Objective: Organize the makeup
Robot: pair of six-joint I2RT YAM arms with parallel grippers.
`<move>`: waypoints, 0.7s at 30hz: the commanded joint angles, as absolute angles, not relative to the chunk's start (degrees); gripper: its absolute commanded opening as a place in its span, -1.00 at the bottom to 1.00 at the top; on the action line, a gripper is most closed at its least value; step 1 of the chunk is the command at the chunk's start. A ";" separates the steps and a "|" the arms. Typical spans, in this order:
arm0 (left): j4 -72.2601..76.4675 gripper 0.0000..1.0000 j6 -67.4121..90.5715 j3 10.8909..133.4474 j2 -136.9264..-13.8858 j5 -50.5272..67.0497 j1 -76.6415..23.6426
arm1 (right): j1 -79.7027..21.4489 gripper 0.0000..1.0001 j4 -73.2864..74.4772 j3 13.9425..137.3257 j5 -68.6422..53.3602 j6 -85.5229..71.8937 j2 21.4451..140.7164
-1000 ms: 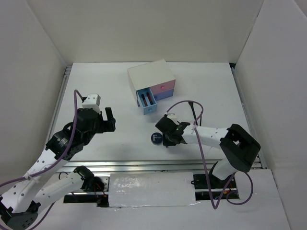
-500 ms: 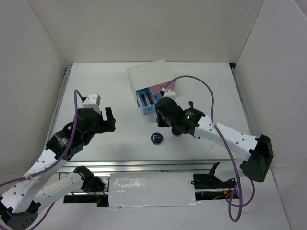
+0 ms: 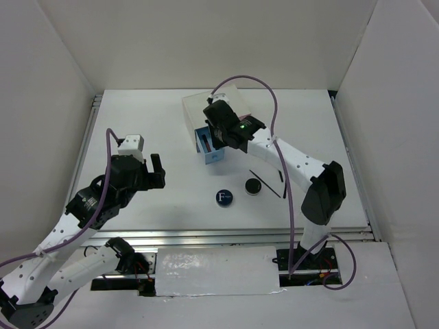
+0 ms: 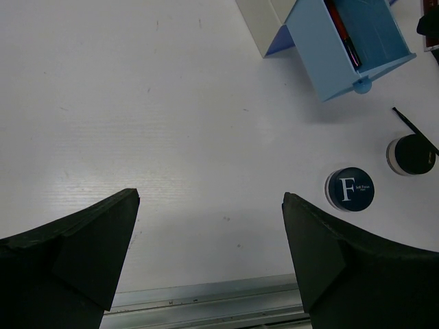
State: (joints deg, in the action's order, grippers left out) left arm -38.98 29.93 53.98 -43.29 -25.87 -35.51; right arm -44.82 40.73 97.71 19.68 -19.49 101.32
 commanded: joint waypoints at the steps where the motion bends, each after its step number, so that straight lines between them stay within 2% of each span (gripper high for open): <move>1: -37.88 0.99 28.92 53.70 -43.15 -26.28 -35.77 | -44.03 -0.77 41.40 100.02 17.58 -15.39 102.92; 12: -37.71 0.99 28.56 53.61 -43.68 -25.58 -35.77 | -43.51 -0.76 39.64 101.34 16.08 -14.33 107.49; 15: -37.71 0.99 28.48 53.70 -43.94 -25.49 -35.77 | -43.51 -0.66 39.73 101.51 16.17 -14.33 107.93; 21: -37.62 0.99 28.48 53.61 -44.12 -25.31 -35.86 | -42.98 -0.59 40.16 102.65 16.08 -13.89 108.81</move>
